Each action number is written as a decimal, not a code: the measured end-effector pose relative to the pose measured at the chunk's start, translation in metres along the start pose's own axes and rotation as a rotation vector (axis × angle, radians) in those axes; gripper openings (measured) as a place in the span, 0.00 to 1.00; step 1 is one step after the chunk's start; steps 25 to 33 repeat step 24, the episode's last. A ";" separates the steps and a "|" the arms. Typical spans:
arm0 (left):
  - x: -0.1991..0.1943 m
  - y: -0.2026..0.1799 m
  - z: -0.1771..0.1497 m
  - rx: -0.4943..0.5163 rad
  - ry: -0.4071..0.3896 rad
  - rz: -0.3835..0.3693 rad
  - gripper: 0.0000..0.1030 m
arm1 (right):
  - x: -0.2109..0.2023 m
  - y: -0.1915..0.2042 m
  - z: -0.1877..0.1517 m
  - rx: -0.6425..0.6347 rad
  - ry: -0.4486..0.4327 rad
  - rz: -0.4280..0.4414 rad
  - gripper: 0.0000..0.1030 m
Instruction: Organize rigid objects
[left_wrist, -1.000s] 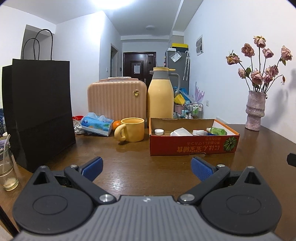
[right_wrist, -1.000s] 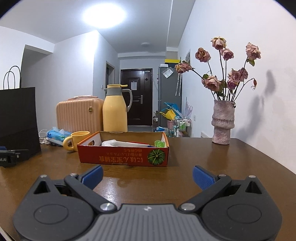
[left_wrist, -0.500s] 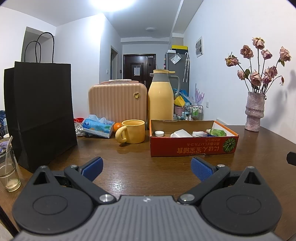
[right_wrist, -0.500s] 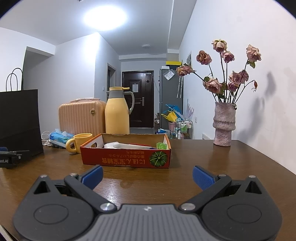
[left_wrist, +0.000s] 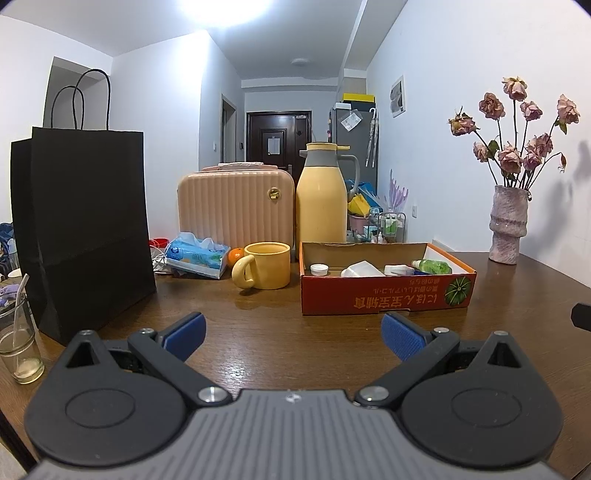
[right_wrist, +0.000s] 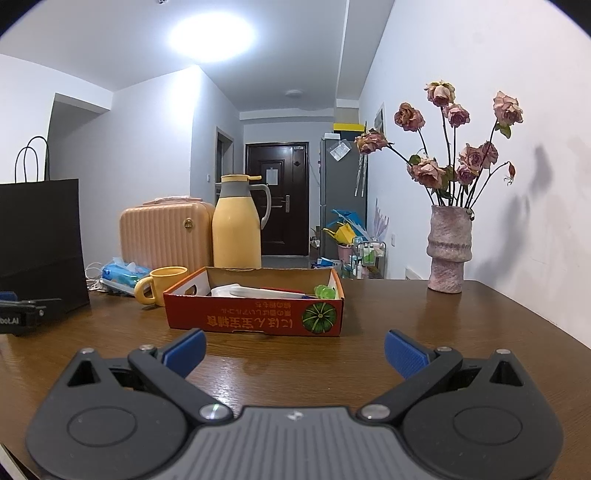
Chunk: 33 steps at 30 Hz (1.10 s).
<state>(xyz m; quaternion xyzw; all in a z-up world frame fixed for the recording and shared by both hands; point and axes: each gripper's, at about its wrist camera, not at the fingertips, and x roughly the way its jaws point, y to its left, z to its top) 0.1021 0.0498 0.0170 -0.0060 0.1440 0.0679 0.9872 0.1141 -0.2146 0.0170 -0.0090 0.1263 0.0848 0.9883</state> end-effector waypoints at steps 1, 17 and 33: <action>0.000 0.000 0.000 0.000 -0.001 0.001 1.00 | -0.001 0.001 0.000 0.000 -0.001 0.001 1.00; -0.001 0.000 0.001 0.015 -0.011 0.004 1.00 | -0.001 0.006 0.001 -0.005 0.003 0.008 1.00; -0.001 -0.001 -0.001 0.024 -0.017 0.015 1.00 | 0.002 0.005 0.002 -0.007 0.011 0.013 1.00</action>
